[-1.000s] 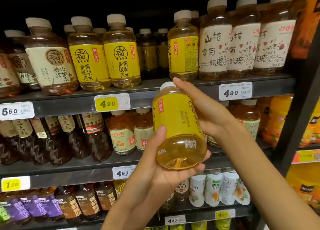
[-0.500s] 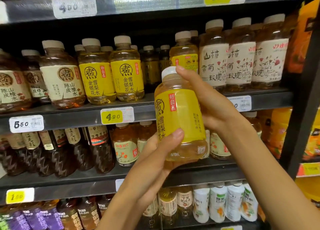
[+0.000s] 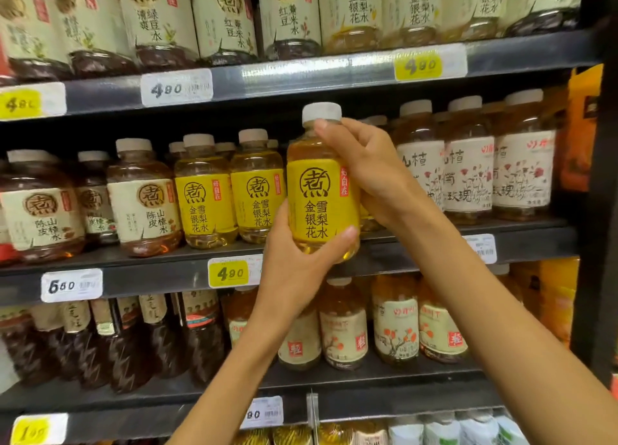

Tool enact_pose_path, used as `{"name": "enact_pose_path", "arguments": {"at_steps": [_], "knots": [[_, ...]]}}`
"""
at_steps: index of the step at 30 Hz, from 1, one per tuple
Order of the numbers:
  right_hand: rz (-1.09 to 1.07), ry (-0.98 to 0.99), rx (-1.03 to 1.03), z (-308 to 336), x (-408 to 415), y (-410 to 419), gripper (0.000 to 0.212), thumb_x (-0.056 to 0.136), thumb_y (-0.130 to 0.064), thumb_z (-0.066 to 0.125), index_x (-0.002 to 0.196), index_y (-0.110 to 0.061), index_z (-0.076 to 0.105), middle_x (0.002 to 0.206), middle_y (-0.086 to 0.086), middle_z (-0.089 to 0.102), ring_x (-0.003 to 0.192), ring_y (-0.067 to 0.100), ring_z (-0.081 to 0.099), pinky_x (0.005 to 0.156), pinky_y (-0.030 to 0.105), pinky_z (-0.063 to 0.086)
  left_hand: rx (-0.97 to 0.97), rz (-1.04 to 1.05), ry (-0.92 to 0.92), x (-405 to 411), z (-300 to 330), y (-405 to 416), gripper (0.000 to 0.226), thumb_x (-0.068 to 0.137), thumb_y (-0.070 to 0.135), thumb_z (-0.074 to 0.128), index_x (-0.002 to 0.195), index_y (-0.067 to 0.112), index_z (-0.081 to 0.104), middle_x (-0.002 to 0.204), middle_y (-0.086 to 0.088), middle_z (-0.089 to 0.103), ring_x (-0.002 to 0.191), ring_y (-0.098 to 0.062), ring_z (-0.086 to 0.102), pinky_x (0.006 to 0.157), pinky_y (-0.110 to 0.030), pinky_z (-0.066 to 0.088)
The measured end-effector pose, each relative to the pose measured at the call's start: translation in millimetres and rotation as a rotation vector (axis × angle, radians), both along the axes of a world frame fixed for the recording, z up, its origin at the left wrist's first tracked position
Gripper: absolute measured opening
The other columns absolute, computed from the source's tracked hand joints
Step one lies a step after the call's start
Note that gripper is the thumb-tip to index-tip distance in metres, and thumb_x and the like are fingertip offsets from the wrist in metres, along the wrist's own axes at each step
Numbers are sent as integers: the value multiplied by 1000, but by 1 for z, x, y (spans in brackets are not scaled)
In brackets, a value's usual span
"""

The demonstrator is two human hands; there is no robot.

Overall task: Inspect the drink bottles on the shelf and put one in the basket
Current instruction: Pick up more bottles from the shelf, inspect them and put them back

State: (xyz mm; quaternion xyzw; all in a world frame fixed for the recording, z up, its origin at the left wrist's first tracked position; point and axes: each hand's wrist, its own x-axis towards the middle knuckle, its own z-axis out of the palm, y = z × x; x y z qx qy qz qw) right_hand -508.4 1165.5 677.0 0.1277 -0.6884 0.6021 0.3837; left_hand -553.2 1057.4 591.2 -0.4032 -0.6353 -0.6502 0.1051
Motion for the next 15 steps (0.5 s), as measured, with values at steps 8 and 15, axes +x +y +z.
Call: {"name": "enact_pose_path", "arguments": {"at_steps": [8,15], "knots": [[-129,69,198,-7,-16,11,33,93,-13,59,126,-11,54,108,-5,65,98,-1,62,85,16,50,-60,234,104,-27,-6,21,82,70,42,80,137,20,40,125,1,57,114,-15,55,95,-37,50],[-303,172,230,-17,-23,15,46,91,-22,63,133,-12,47,123,-1,59,115,6,56,100,30,47,-86,351,172,-28,-11,29,93,71,45,75,146,20,26,143,1,40,133,-15,36,110,-41,37]]}}
